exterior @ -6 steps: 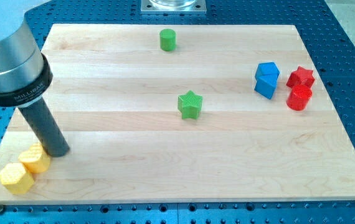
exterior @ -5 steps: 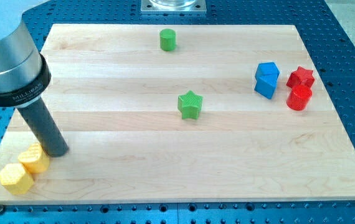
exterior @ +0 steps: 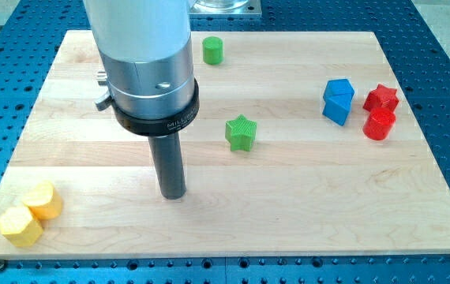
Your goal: Push your arm towards the green star
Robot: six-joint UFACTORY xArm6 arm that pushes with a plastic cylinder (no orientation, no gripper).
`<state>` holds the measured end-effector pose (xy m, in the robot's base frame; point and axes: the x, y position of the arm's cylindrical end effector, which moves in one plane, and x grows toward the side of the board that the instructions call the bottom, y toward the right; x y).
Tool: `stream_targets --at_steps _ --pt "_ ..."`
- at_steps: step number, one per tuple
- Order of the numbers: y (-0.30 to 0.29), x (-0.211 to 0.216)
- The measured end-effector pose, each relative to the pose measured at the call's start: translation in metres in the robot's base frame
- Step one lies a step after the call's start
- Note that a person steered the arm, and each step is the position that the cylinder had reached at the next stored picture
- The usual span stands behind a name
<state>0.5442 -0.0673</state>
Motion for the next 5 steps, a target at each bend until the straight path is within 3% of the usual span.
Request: stream_targets --at_steps 5 --pt "0.055 -0.051"
